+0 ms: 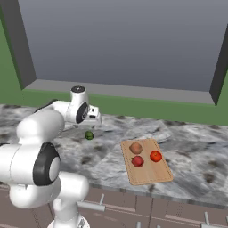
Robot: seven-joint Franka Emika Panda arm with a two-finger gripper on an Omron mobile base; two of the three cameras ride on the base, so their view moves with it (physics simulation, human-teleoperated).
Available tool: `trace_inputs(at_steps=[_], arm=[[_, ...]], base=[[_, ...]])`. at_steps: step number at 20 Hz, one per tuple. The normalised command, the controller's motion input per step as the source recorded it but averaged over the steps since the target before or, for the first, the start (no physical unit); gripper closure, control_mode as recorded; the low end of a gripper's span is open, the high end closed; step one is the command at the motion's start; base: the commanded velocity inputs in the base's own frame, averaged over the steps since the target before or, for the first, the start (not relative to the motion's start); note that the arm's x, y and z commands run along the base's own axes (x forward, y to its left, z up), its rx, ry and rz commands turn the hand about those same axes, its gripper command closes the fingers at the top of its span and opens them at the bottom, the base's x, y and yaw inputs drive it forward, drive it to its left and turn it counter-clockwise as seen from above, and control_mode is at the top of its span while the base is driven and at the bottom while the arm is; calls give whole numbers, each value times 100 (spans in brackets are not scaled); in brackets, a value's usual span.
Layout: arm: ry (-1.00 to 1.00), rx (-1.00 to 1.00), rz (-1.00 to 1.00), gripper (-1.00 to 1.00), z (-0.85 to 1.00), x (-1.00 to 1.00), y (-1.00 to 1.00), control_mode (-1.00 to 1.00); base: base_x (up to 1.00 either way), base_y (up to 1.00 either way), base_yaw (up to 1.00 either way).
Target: Place the avocado, onion, tomato, and bell pepper on the cutting board.
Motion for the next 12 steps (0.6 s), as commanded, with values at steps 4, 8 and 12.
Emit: trace_inputs(at_steps=[4,8,12], arm=[[0,0,0,-100,-37,18,3,-100],[0,0,0,-100,-26,21,7,-100],[0,0,0,-100,-20,21,7,-100]], base=[[0,0,0],[0,0,0],[0,0,0]])
